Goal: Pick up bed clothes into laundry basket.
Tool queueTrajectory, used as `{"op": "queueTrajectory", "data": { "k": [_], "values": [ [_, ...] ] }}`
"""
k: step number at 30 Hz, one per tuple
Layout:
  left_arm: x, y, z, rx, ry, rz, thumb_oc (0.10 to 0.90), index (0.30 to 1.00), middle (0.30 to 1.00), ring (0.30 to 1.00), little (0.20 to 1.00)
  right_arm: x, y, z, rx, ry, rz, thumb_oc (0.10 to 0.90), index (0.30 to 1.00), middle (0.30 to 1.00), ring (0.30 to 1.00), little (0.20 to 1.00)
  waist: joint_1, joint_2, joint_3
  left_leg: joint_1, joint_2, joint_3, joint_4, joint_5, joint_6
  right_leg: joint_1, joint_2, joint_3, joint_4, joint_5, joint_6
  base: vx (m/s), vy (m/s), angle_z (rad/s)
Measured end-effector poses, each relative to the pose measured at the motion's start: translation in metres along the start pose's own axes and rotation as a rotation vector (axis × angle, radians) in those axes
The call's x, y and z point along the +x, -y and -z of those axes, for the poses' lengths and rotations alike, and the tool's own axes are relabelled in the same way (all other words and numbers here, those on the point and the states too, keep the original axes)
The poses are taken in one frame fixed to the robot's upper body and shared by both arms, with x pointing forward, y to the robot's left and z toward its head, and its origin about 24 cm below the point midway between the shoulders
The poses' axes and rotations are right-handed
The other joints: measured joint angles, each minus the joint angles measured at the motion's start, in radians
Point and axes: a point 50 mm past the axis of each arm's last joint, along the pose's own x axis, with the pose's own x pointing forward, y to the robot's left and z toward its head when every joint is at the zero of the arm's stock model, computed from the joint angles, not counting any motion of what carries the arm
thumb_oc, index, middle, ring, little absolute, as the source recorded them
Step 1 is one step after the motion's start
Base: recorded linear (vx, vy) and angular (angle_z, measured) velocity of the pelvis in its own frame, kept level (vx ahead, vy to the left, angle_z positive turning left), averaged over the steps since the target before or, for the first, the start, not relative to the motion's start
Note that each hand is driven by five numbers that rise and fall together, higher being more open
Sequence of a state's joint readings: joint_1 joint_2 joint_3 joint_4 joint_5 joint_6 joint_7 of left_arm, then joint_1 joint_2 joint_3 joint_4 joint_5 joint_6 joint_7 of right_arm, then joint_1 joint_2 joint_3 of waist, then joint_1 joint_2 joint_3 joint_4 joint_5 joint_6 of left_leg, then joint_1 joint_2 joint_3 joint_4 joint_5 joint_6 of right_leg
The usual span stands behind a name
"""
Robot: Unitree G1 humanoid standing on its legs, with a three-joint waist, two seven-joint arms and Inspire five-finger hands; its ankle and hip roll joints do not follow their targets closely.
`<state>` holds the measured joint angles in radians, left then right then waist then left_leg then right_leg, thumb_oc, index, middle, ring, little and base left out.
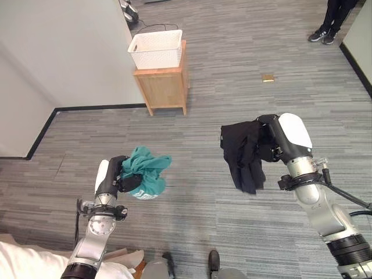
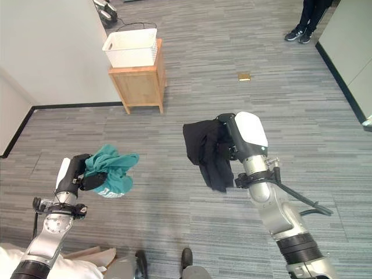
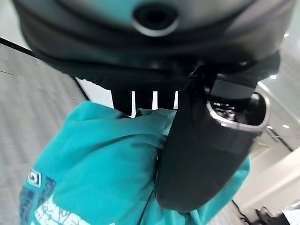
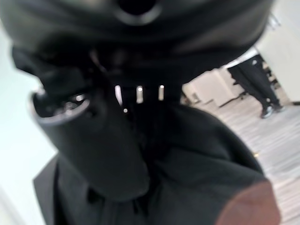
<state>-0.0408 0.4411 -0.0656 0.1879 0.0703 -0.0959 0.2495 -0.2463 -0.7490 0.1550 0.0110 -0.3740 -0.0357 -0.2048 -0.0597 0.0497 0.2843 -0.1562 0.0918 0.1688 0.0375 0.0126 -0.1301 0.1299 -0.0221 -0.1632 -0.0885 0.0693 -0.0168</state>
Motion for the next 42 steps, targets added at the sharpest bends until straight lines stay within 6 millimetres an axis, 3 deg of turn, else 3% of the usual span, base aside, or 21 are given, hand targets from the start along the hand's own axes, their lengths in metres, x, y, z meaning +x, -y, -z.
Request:
{"op": "queueTrajectory", "data": {
  "k": [1, 2, 5, 7, 9, 10, 11, 13, 18, 20, 23, 25, 26, 27, 29, 32, 34, 36, 38, 40, 42],
  "values": [
    [0.001, 0.0, -0.001, -0.003, 0.006, 0.0, 0.4, 0.3, 0.3, 0.3, 0.3, 0.001, 0.0, 0.003, -0.005, -0.01, -0.006, 0.4, 0.3, 0.3, 0.3, 0.3, 0.003, 0.016, 0.013, -0.003, 0.011, -0.013, -0.124, 0.061, -0.013, 0.022, 0.011, 0.003, 0.0, -0.013, 0.015, 0.33, 0.026, -0.07],
    [0.003, 0.0, -0.004, -0.007, 0.02, -0.004, 0.4, 0.3, 0.3, 0.3, 0.3, 0.001, 0.0, 0.006, -0.013, -0.021, -0.01, 0.4, 0.3, 0.3, 0.3, 0.3, 0.003, 0.019, 0.04, -0.034, 0.023, -0.013, -0.136, 0.092, -0.018, 0.058, 0.014, 0.0, -0.001, -0.028, 0.001, 0.33, 0.04, -0.02],
    [-0.001, 0.001, 0.0, -0.005, 0.001, 0.0, 0.4, 0.3, 0.3, 0.3, 0.3, -0.004, -0.003, 0.01, -0.017, -0.037, -0.029, 0.4, 0.3, 0.3, 0.3, 0.3, 0.013, 0.031, 0.057, -0.061, 0.041, 0.037, -0.13, 0.101, -0.007, 0.123, 0.009, -0.012, -0.001, -0.057, -0.002, 0.36, 0.052, -0.08],
    [-0.006, -0.001, 0.007, -0.002, -0.022, -0.004, 0.4, 0.3, 0.3, 0.3, 0.3, -0.008, -0.005, 0.011, -0.015, -0.043, -0.041, 0.4, 0.3, 0.3, 0.3, 0.3, 0.027, 0.031, 0.058, -0.036, 0.048, 0.097, -0.131, 0.098, 0.006, 0.181, -0.007, -0.007, -0.002, -0.106, 0.019, 0.37, 0.048, -0.19],
    [-0.014, 0.0, 0.014, 0.003, -0.05, 0.004, 0.4, 0.3, 0.3, 0.3, 0.3, -0.018, -0.008, 0.016, -0.022, -0.058, -0.063, 0.4, 0.3, 0.3, 0.3, 0.3, 0.04, 0.062, 0.031, 0.025, 0.051, 0.11, -0.091, 0.036, 0.057, 0.247, -0.005, 0.007, -0.002, -0.154, 0.077, 0.46, 0.099, -0.08],
    [-0.016, -0.001, 0.015, 0.005, -0.055, 0.005, 0.4, 0.3, 0.3, 0.3, 0.3, -0.02, -0.008, 0.017, -0.021, -0.063, -0.063, 0.4, 0.3, 0.3, 0.3, 0.3, 0.041, 0.066, 0.025, 0.041, 0.049, 0.106, -0.097, 0.067, 0.09, 0.26, -0.008, 0.016, -0.002, -0.168, 0.092, 0.6, 0.177, -0.19],
    [-0.016, -0.005, 0.017, 0.007, -0.061, -0.011, 0.4, 0.3, 0.3, 0.3, 0.3, -0.025, -0.013, 0.018, -0.003, -0.078, -0.075, 0.4, 0.3, 0.3, 0.3, 0.3, 0.061, 0.021, 0.026, 0.042, 0.01, 0.12, -0.059, 0.099, 0.093, 0.275, -0.058, 0.042, 0.001, -0.203, 0.11, 0.45, 0.149, -0.24],
    [-0.014, -0.015, 0.018, 0.017, -0.07, -0.045, 0.4, 0.3, 0.3, 0.3, 0.3, -0.028, -0.017, 0.014, 0.017, -0.071, -0.09, 0.4, 0.3, 0.3, 0.3, 0.3, 0.104, -0.023, 0.024, 0.01, -0.032, 0.125, 0.033, 0.105, 0.1, 0.28, -0.12, 0.065, 0.006, -0.207, 0.115, 0.51, 0.193, -0.3],
    [-0.008, -0.036, 0.017, 0.042, -0.071, -0.111, 0.4, 0.3, 0.3, 0.3, 0.3, -0.024, -0.028, 0.001, 0.089, -0.046, -0.086, 0.4, 0.3, 0.3, 0.3, 0.3, 0.149, -0.081, 0.01, -0.052, -0.063, 0.146, 0.137, 0.076, 0.198, 0.241, -0.177, 0.095, 0.05, -0.203, 0.12, 0.43, 0.178, -0.07],
    [-0.007, -0.04, 0.016, 0.061, -0.065, -0.108, 0.4, 0.3, 0.3, 0.3, 0.3, -0.022, -0.03, -0.004, 0.099, -0.024, -0.089, 0.4, 0.3, 0.3, 0.3, 0.3, 0.163, -0.105, 0.007, -0.064, -0.069, 0.158, 0.145, 0.057, 0.204, 0.217, -0.18, 0.103, 0.073, -0.189, 0.14, 0.46, 0.238, 0.02],
    [-0.007, -0.035, 0.019, 0.07, -0.088, -0.087, 0.4, 0.3, 0.3, 0.3, 0.3, -0.021, -0.039, -0.012, 0.124, -0.008, -0.102, 0.4, 0.3, 0.3, 0.3, 0.3, 0.154, -0.122, -0.006, -0.034, -0.071, 0.154, 0.094, 0.049, 0.221, 0.125, -0.179, 0.111, 0.283, -0.192, 0.194, 0.29, 0.245, 0.22],
    [-0.007, -0.029, 0.019, 0.081, -0.088, -0.056, 0.4, 0.3, 0.3, 0.3, 0.3, -0.019, -0.04, -0.016, 0.137, 0.004, -0.097, 0.4, 0.3, 0.3, 0.3, 0.3, 0.134, -0.129, -0.013, 0.003, -0.078, 0.154, 0.034, 0.055, 0.228, 0.01, -0.188, 0.138, 0.518, -0.178, 0.246, 0.28, 0.223, 0.19],
    [-0.007, -0.028, 0.019, 0.086, -0.089, -0.05, 0.4, 0.3, 0.3, 0.3, 0.3, -0.018, -0.04, -0.018, 0.15, 0.01, -0.09, 0.4, 0.3, 0.3, 0.3, 0.3, 0.129, -0.132, -0.014, 0.03, -0.09, 0.155, 0.001, 0.06, 0.248, -0.082, -0.212, 0.133, 0.689, -0.15, 0.254, 0.28, 0.156, 0.03],
    [-0.007, -0.028, 0.019, 0.101, -0.089, -0.037, 0.4, 0.3, 0.3, 0.3, 0.3, -0.017, -0.039, -0.022, 0.155, 0.024, -0.083, 0.4, 0.3, 0.3, 0.3, 0.3, 0.116, -0.126, -0.014, 0.057, -0.098, 0.15, -0.033, 0.102, 0.269, -0.135, -0.249, 0.091, 0.753, -0.181, 0.244, 0.25, 0.122, 0.0],
    [-0.003, -0.029, 0.014, 0.104, -0.07, -0.039, 0.4, 0.3, 0.3, 0.3, 0.3, -0.017, -0.035, -0.025, 0.158, 0.04, -0.066, 0.4, 0.3, 0.3, 0.3, 0.3, 0.085, -0.112, -0.012, 0.081, -0.108, 0.121, -0.08, 0.127, 0.262, -0.185, -0.265, 0.04, 0.664, -0.228, 0.234, 0.26, 0.081, 0.29],
    [0.003, -0.028, 0.007, 0.104, -0.043, -0.037, 0.4, 0.3, 0.3, 0.3, 0.3, -0.02, -0.035, -0.022, 0.158, 0.026, -0.067, 0.4, 0.3, 0.3, 0.3, 0.3, 0.04, -0.104, -0.007, 0.109, -0.111, 0.072, -0.125, 0.145, 0.258, -0.218, -0.208, -0.002, 0.378, -0.208, 0.219, 0.23, -0.033, 0.52],
    [0.003, -0.027, 0.007, 0.101, -0.043, -0.034, 0.4, 0.3, 0.3, 0.3, 0.3, -0.024, -0.037, -0.019, 0.16, 0.008, -0.074, 0.4, 0.3, 0.3, 0.3, 0.3, 0.039, -0.104, -0.008, 0.124, -0.112, 0.052, -0.126, 0.131, 0.251, -0.215, -0.185, -0.004, 0.235, -0.138, 0.204, 0.17, -0.065, 0.39],
    [0.003, -0.027, 0.008, 0.102, -0.047, -0.036, 0.4, 0.3, 0.3, 0.3, 0.3, -0.029, -0.041, -0.014, 0.166, -0.023, -0.08, 0.4, 0.3, 0.3, 0.3, 0.3, 0.038, -0.102, -0.009, 0.139, -0.112, 0.028, -0.126, 0.119, 0.251, -0.181, -0.164, 0.005, 0.027, -0.016, 0.186, 0.18, -0.115, 0.34],
    [0.004, -0.027, 0.009, 0.104, -0.057, -0.036, 0.4, 0.3, 0.3, 0.3, 0.3, -0.037, -0.046, -0.005, 0.169, -0.071, -0.097, 0.4, 0.3, 0.3, 0.3, 0.3, 0.023, -0.1, -0.007, 0.158, -0.111, -0.015, -0.126, 0.128, 0.234, -0.175, -0.16, 0.049, -0.014, 0.093, 0.188, 0.11, -0.082, 0.52],
    [0.001, -0.025, 0.012, 0.11, -0.068, -0.028, 0.4, 0.3, 0.3, 0.3, 0.3, -0.048, -0.053, 0.002, 0.165, -0.114, -0.128, 0.4, 0.3, 0.3, 0.3, 0.3, 0.021, -0.11, -0.012, 0.2, -0.115, -0.041, -0.126, 0.119, 0.207, -0.133, -0.162, 0.061, -0.014, 0.157, 0.181, 0.11, -0.054, 0.51],
    [-0.004, -0.026, 0.016, 0.106, -0.079, -0.033, 0.4, 0.3, 0.3, 0.3, 0.3, -0.051, -0.054, 0.003, 0.167, -0.125, -0.133, 0.4, 0.3, 0.3, 0.3, 0.3, 0.032, -0.11, -0.016, 0.235, -0.106, -0.041, -0.132, 0.103, 0.168, -0.093, -0.156, 0.058, -0.006, 0.108, 0.18, 0.19, -0.067, 0.1]
  ]
}}
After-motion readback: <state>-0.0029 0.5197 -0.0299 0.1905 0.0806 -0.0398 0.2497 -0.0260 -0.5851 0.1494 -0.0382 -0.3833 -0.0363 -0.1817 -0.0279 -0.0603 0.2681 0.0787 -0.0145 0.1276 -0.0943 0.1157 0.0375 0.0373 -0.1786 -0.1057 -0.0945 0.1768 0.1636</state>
